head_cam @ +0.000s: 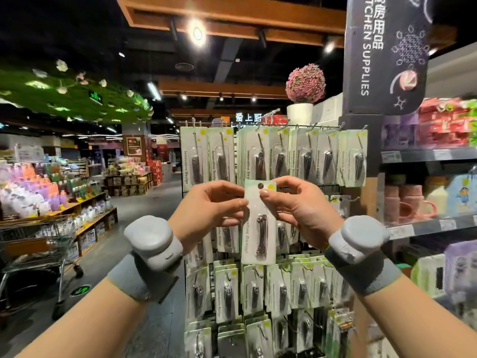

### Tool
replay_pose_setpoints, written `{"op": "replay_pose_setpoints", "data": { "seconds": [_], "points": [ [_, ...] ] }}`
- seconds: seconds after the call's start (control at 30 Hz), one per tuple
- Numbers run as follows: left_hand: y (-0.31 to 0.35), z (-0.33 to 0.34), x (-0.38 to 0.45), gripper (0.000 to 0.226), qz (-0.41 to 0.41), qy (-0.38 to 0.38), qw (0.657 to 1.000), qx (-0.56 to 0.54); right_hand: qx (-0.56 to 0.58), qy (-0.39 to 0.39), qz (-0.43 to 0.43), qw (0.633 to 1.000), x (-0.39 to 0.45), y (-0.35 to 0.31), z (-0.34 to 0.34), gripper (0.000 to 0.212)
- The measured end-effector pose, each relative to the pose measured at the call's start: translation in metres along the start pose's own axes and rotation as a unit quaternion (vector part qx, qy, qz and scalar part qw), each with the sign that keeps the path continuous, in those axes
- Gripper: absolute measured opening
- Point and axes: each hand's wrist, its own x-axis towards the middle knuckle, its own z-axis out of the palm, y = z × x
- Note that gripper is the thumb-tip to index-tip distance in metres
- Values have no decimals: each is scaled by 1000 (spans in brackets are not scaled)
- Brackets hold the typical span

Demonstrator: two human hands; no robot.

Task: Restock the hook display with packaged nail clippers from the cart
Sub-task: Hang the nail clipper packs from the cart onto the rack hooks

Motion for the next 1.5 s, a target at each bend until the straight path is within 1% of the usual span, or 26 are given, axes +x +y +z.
{"op": "replay_pose_setpoints", "data": {
  "seconds": [0.1, 0.23, 0.33, 0.43, 0.53, 0.67, 0.8, 0.87, 0.97, 1.1, 1.17, 1.4, 1.5],
  "points": [
    [3, 6, 7, 15, 46, 20, 998, 36, -25, 5, 3, 1000, -2, -1, -6, 13],
    [5, 20, 19, 15, 96, 18, 990, 103, -46, 7, 0, 999, -4, -9, -16, 12],
    [5, 32, 28, 14, 116, 12, 985, 127, -73, 5, -19, 997, -2, -13, -32, 9],
    [4, 46, 37, 11, 131, 9, 980, 151, -124, -6, -44, 991, -1, -15, -54, 2],
    [0, 68, 47, 8, 153, 6, 966, 206, -172, -18, -75, 982, 3, -17, -83, 1],
    [-6, 90, 60, 2, 150, 16, 951, 272, -261, -53, -111, 957, 15, -19, -111, 8],
    [-11, 113, 66, 10, 132, 17, 944, 301, -326, -81, -122, 934, 27, -15, -135, 7],
    [-13, 125, 70, 15, 131, 28, 932, 337, -352, -96, -128, 922, 32, -14, -149, 10],
    [-14, 141, 74, 13, 138, 42, 911, 387, -400, -101, -147, 899, 36, -13, -165, 18],
    [-15, 159, 85, 7, 167, 52, 872, 458, -443, -96, -168, 876, 41, -13, -183, 16],
    [-17, 166, 91, 6, 171, 53, 858, 481, -452, -88, -169, 871, 45, -11, -188, 12],
    [-22, 169, 102, 6, 140, 58, 819, 553, -481, -79, -164, 858, 57, -2, -186, 6],
    [-22, 171, 103, 11, 133, 72, 798, 584, -488, -81, -162, 854, 59, 0, -184, 6]
  ]
}}
